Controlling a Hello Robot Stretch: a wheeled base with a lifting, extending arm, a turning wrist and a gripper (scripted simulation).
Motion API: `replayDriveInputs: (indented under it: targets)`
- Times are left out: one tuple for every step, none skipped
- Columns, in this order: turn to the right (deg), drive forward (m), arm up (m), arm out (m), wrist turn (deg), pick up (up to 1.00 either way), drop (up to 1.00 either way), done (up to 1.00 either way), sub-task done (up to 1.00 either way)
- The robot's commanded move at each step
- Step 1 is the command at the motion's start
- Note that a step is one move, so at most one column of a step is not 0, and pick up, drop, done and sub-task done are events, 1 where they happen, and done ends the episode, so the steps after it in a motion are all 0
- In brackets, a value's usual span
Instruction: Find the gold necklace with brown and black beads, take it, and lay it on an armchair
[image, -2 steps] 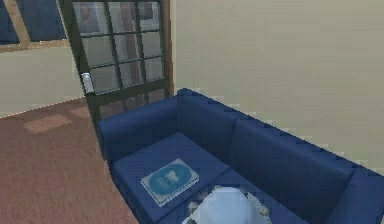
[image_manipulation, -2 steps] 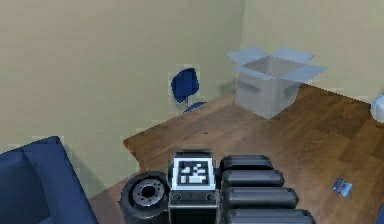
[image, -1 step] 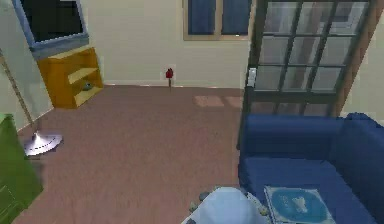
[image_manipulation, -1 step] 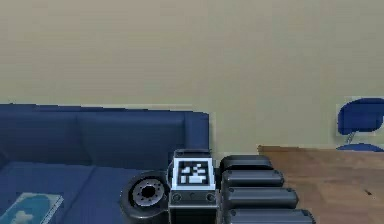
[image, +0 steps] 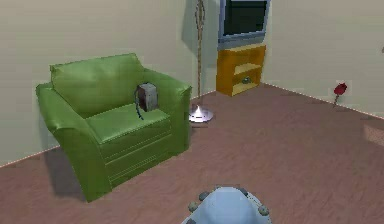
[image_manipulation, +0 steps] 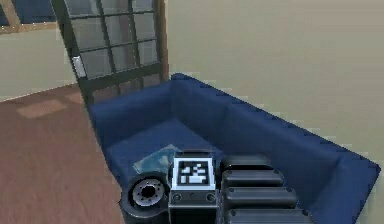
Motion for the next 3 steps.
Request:
replayDriveInputs:
  targets:
    - [-18.0,0.00,0.00,0.00,0.0,0.00,0.00,0.00,0.00]
    - [0.0,0.30,0.00,0.00,0.0,0.00,0.00,0.00,0.00]
    - [12.0,0.00,0.00,0.00,0.0,0.00,0.00,0.00,0.00]
